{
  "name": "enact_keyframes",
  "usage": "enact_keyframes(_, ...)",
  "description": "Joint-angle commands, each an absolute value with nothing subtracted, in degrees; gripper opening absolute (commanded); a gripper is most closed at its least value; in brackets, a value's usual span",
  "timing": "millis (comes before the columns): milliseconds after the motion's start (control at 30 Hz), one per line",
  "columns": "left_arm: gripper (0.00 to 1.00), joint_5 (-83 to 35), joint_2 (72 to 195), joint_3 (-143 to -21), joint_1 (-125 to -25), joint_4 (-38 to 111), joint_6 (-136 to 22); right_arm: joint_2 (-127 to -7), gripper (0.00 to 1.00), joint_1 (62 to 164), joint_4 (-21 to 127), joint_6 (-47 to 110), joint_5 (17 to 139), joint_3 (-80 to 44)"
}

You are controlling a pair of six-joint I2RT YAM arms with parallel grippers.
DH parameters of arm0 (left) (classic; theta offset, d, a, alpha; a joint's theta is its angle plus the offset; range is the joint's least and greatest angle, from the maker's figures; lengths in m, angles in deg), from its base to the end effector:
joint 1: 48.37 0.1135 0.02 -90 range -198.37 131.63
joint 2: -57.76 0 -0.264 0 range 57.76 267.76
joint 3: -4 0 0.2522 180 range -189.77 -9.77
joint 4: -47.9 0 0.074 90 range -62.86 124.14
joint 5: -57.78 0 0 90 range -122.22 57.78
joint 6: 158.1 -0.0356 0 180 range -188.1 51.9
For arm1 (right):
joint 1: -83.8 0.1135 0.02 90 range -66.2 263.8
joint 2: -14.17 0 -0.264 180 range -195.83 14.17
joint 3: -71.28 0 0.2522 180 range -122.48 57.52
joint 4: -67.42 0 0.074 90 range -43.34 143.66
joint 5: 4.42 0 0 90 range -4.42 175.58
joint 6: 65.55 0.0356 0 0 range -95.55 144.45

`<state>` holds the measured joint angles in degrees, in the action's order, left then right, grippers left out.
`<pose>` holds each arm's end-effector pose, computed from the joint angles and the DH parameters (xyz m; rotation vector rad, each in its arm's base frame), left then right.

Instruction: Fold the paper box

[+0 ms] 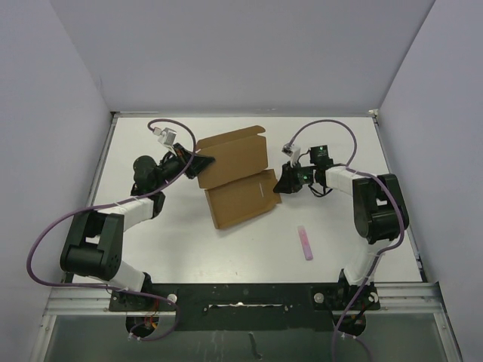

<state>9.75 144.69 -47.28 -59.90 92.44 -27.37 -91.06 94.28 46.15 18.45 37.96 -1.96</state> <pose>0.2990 -0.0853 0.2457 0.2628 1.5632 -1.2426 0.3511 0.0917 0.1561 -0.6736 2.2630 1.0604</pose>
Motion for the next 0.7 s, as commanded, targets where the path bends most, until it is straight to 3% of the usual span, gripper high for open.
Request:
enact_keyframes(0, 0.00, 9.1, 145.3, -48.1, -60.2, 96.1, -28.2, -89.4, 0.09, 94.2, 48.4, 18.7, 37.1, -3.7)
enact_keyframes(133, 0.00, 8.0, 144.8, -48.3, -60.2, 94.4, -29.0, -85.8, 0.00, 94.4, 49.2, 17.6, 38.1, -2.6)
enact_keyframes(433, 0.00, 5.8, 143.7, -48.0, -60.3, 91.2, -31.5, -79.2, 0.00, 97.8, 47.8, 14.4, 47.4, -1.3)
enact_keyframes(667, 0.00, -0.1, 142.0, -46.7, -59.9, 87.5, -34.3, -79.6, 0.00, 98.9, 46.7, 12.5, 47.2, -1.4)
